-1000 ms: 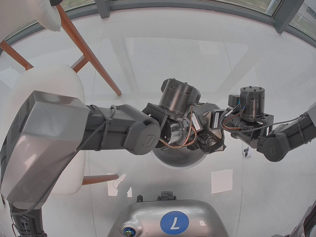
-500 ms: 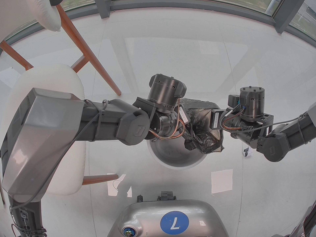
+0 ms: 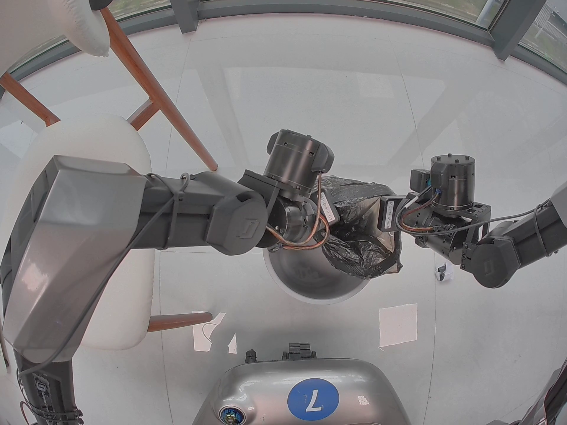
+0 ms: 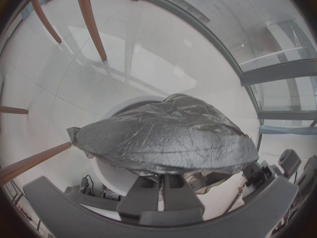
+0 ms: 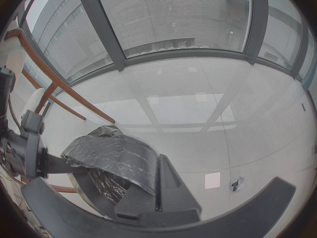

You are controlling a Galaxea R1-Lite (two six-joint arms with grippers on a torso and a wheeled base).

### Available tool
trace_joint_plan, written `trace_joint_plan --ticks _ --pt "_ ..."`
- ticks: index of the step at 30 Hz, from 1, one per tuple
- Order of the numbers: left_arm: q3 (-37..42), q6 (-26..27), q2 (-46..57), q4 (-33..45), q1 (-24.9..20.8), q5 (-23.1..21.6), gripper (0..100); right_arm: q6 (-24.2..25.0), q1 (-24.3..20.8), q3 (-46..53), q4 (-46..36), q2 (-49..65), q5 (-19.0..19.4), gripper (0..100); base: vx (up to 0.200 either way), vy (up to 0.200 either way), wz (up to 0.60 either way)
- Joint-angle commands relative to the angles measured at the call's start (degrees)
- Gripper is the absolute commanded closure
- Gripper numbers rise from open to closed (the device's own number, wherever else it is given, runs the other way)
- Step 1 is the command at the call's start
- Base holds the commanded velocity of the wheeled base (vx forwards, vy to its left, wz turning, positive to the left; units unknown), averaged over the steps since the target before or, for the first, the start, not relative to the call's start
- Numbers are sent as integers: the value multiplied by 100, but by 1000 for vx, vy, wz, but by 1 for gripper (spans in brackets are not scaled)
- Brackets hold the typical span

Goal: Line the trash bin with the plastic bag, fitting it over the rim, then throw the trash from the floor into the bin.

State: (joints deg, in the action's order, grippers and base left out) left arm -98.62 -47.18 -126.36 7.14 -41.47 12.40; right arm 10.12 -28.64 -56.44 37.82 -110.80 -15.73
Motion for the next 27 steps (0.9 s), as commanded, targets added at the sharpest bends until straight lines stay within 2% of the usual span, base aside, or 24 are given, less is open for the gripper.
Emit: trace_joint_plan --ticks 1,10,20,27 --pt "141 7 146 138 -28 -18 100 17 77 10 -37 -29 17 100 0 0 0" --pt "933 16 199 235 -36 -1 100 78 174 -25 -319 -179 254 100 0 0 0" --pt "994 24 366 235 -10 -18 100 78 218 -394 -354 -442 263 100 0 0 0" --pt "1117 270 454 235 -28 -9 100 69 429 -868 -538 -636 386 100 0 0 0"
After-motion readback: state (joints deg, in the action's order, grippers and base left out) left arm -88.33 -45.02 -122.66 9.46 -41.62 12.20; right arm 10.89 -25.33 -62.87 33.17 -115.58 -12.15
